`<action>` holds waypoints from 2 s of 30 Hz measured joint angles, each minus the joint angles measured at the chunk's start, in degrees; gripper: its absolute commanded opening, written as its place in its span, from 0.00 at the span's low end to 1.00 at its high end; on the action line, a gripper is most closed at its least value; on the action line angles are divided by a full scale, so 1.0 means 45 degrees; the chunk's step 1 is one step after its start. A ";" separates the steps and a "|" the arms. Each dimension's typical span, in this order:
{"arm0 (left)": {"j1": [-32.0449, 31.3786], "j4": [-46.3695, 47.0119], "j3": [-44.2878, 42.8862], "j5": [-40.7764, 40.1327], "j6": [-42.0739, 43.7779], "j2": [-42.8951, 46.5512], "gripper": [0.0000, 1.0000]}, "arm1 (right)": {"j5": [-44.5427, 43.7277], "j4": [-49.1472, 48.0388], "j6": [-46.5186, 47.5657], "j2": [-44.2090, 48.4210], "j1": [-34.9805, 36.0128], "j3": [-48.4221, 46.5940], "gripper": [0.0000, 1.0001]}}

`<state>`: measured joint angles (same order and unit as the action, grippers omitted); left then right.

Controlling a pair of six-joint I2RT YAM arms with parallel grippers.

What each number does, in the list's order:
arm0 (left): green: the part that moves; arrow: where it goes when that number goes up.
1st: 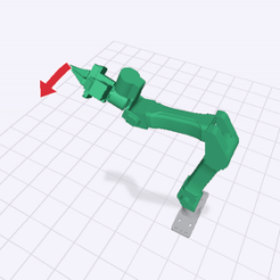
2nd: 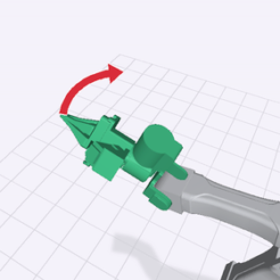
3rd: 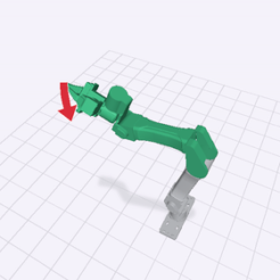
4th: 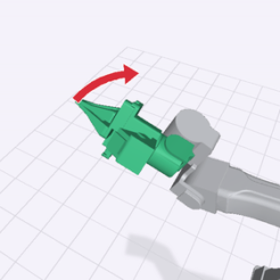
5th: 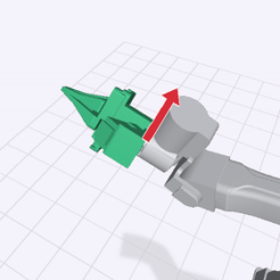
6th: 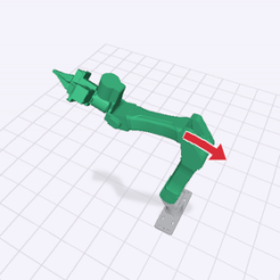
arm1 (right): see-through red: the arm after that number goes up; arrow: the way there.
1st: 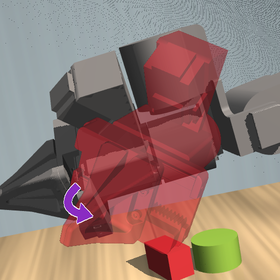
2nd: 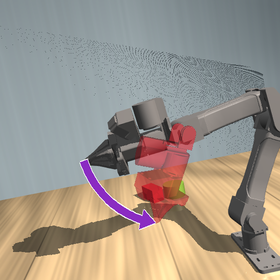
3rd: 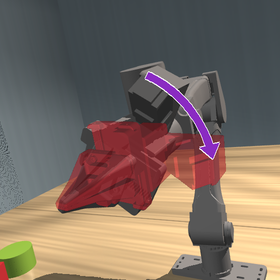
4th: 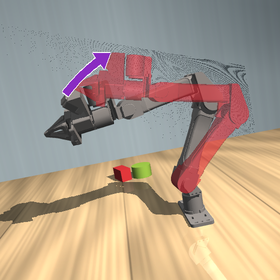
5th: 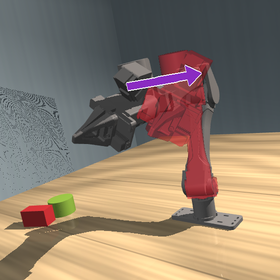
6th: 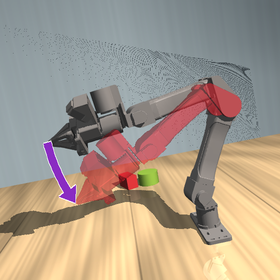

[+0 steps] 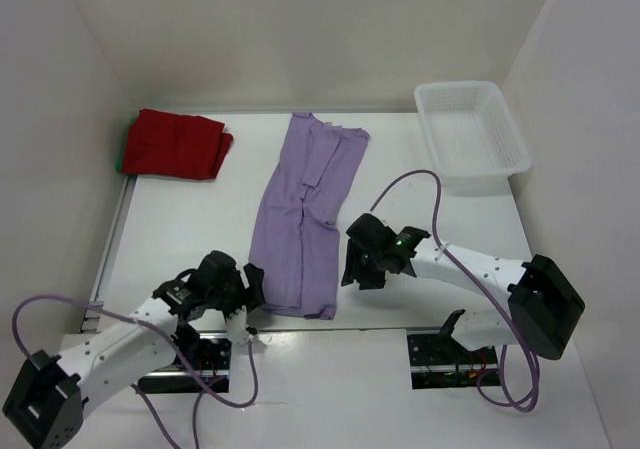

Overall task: Fold and stack the t-shirts
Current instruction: Rotate the tshirt 90 degrees, then grab the bottom of the folded rectangular tshirt with both arms

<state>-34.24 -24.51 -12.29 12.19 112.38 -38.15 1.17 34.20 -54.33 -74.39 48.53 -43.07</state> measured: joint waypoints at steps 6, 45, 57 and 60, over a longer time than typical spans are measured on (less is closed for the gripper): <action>-0.0398 0.0345 -0.1175 0.0044 -0.0019 -0.2283 0.64 | 0.0019 -0.0034 -0.0010 0.0010 0.0000 0.0000 0.55; -0.3327 -0.3881 -0.4362 0.1904 -0.6552 -0.4051 0.59 | 0.2798 -0.1841 -0.0083 -0.3585 0.1360 -0.0233 0.00; -0.3332 -0.4541 -0.5285 0.1375 -0.8306 -0.2919 0.80 | 0.1729 -0.0432 -0.0520 -0.1666 0.0797 0.0962 0.00; -0.3332 -0.4430 -0.5270 0.0908 -0.8301 -0.2934 0.83 | 0.1200 0.0398 -0.0913 -0.0471 0.0554 0.1428 0.00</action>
<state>-49.23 -44.45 -36.01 16.27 75.02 -51.35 6.57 35.99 -58.43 -76.51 51.03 -36.64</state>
